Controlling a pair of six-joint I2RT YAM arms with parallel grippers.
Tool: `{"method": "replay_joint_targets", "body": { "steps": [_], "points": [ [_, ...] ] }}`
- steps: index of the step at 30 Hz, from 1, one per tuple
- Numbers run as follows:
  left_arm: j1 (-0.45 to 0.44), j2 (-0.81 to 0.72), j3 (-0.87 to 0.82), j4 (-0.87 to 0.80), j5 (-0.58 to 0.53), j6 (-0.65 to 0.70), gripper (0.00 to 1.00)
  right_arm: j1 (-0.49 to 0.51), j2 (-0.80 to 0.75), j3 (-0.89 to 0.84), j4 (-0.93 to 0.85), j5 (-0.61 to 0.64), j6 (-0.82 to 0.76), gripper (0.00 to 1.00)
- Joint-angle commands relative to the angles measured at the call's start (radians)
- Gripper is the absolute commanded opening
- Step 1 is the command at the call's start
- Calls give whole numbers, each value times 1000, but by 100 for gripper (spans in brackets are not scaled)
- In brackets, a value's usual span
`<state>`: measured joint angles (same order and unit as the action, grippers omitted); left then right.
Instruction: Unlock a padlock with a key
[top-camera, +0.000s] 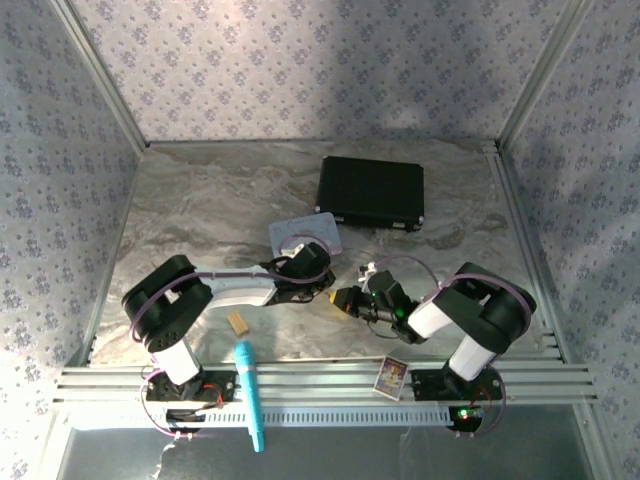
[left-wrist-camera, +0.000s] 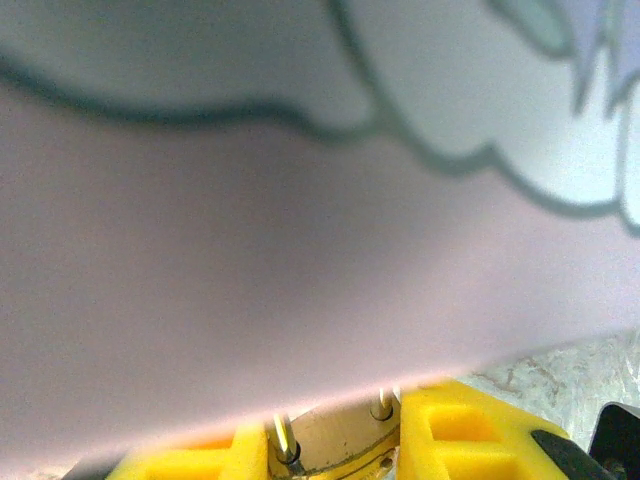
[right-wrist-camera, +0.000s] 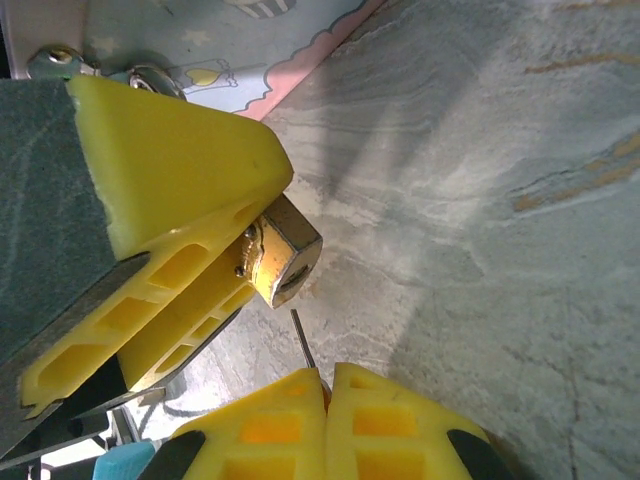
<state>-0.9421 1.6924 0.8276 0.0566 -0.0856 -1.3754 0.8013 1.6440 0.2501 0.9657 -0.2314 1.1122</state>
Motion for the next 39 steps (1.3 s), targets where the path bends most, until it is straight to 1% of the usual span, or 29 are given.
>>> {"method": "replay_joint_targets", "body": {
  "steps": [1,5,14,23,29,33,39],
  "points": [
    [10,3,-27,-13,55,-45,20,4,-2,-34,-30,64,14,0],
    [15,3,-44,7,61,-63,19,5,-52,-38,-100,85,3,0],
    [17,-13,-49,8,68,-65,19,5,-96,-60,-67,117,0,0],
    [14,-4,-61,40,86,-74,19,12,-78,-53,0,138,10,0],
    [15,-2,-62,50,97,-77,19,19,-69,-21,-17,130,0,0],
    [15,1,-64,54,99,-80,19,21,-44,-27,28,130,12,0],
    [15,10,-62,51,98,-81,19,26,-49,-36,34,158,14,0]
  ]
}}
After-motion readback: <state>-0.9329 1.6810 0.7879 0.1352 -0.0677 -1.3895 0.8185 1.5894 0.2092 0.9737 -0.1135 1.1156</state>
